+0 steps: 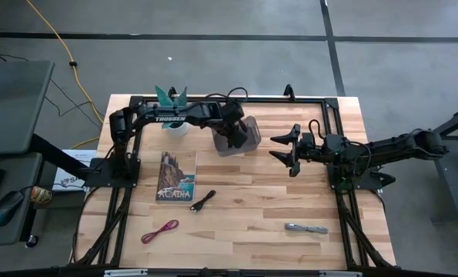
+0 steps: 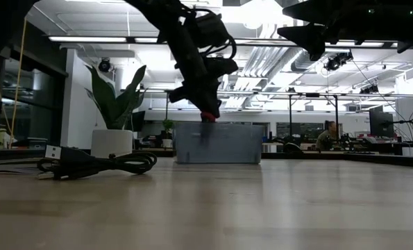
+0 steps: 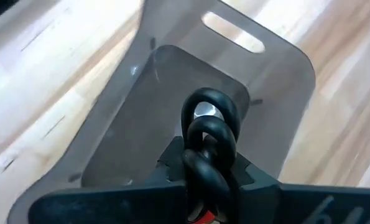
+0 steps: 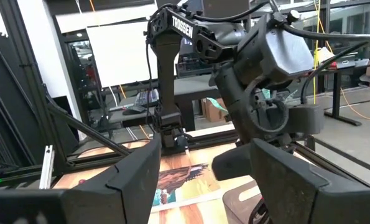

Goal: Pick and place USB-C Cables
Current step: Put the top black USB cable into the black bin

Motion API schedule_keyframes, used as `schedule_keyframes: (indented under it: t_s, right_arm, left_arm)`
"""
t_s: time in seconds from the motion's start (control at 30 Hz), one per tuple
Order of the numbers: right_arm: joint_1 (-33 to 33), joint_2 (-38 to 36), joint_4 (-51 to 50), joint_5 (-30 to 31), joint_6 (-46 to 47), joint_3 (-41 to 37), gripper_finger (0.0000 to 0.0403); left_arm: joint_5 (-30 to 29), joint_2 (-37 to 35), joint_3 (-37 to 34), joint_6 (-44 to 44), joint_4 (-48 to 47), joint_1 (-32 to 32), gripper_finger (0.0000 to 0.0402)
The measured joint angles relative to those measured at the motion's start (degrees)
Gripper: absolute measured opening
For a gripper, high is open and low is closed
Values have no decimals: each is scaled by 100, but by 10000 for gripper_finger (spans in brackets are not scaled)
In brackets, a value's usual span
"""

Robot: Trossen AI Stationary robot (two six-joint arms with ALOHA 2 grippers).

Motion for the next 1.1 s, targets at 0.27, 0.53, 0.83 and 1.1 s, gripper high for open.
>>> schedule_keyframes:
  t_s: [0.27, 0.53, 0.83, 1.1]
  right_arm:
    - [0, 0, 6, 0, 7, 0, 238]
    - [0, 0, 2, 13, 13, 0, 238]
    - [0, 0, -2, 15, 153, 0, 238]
    - [0, 0, -4, 15, 151, 0, 238]
  left_arm:
    - [-87, 298, -4, -86, -322, -66, 8]
    - [-143, 455, 11, 59, -347, -68, 8]
    - [-193, 457, 8, 274, -604, -65, 8]
    - [-214, 500, -2, 777, -641, -78, 9]
